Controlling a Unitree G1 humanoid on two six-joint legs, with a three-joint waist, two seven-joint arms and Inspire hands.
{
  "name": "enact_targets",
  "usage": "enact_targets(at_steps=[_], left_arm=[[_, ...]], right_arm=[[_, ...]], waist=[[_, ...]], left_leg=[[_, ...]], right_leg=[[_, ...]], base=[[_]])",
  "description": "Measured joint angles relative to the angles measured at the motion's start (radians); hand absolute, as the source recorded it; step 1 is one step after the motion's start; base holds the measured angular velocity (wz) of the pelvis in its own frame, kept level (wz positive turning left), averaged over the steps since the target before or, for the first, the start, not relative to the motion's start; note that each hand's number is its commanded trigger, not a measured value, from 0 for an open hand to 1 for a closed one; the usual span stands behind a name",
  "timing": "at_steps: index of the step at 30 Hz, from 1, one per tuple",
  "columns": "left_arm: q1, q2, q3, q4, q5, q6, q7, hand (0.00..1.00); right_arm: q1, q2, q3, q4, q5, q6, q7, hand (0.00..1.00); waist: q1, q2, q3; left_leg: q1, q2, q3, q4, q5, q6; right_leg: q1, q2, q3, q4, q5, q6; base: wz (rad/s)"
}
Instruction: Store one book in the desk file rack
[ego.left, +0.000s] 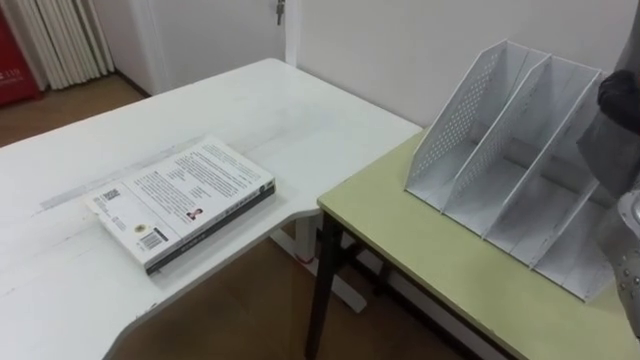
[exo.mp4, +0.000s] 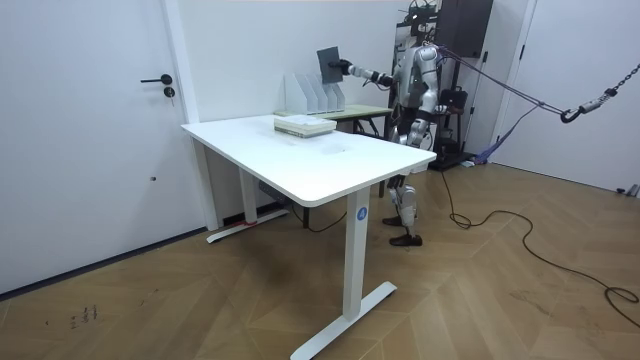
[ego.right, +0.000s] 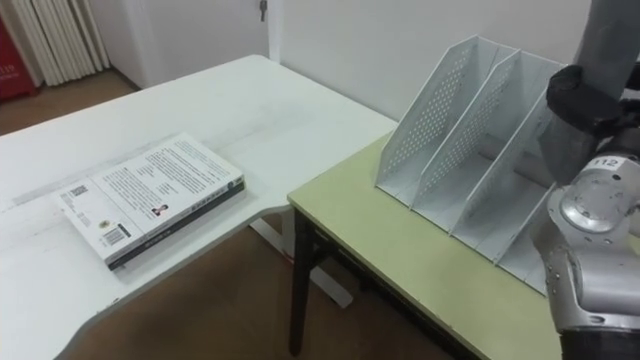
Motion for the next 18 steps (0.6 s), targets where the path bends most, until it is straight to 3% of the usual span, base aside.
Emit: enact_targets(at_steps=[10, 12, 13, 14, 18], left_arm=[[0.002, 0.004, 0.009, -0.004, 0.001, 0.015, -0.001, 0.00], [0.004, 0.006, 0.010, -0.022, 0.001, 0.032, -0.002, 0.00], [0.005, 0.006, 0.009, -0.026, 0.001, 0.036, -0.002, 0.00], [0.007, 0.007, 0.009, -0.032, 0.001, 0.042, -0.001, 0.00], [0.007, 0.008, 0.019, -0.039, 0.016, 0.056, -0.001, 0.00]], right_arm=[[-0.046, -0.065, 0.003, 0.139, 0.174, 0.008, 0.041, 1.00], [-0.071, -0.082, 0.003, 0.193, 0.198, 0.033, 0.066, 1.00], [-0.079, -0.085, 0.003, 0.206, 0.202, 0.039, 0.070, 0.82], [-0.099, -0.087, 0.003, 0.236, 0.220, 0.049, 0.079, 0.00], [-0.143, -0.120, 0.003, 0.301, 0.280, 0.081, 0.107, 0.00]], waist=[[-0.001, 0.000, -0.0001], [-0.002, 0.000, -0.0001], [-0.002, 0.000, 0.0000], [-0.005, 0.000, 0.0000], [-0.008, -0.001, -0.0002]], left_leg=[[-0.003, 0.000, -0.009, 0.001, 0.000, 0.000], [-0.005, -0.001, -0.009, 0.002, 0.000, 0.000], [-0.005, -0.001, -0.009, 0.002, 0.000, 0.000], [-0.006, -0.002, -0.009, 0.002, 0.001, 0.001], [-0.012, -0.008, -0.020, 0.005, 0.003, 0.004]], right_leg=[[0.001, -0.002, -0.015, -0.001, 0.000, 0.000], [0.000, -0.004, -0.017, -0.001, 0.000, 0.000], [0.000, -0.004, -0.018, -0.001, 0.000, 0.000], [-0.001, -0.005, -0.019, -0.001, 0.000, 0.000], [-0.002, -0.011, -0.030, -0.001, 0.000, 0.000]], base=[[0.02], [0.00], [0.00], [0.00], [0.08]])
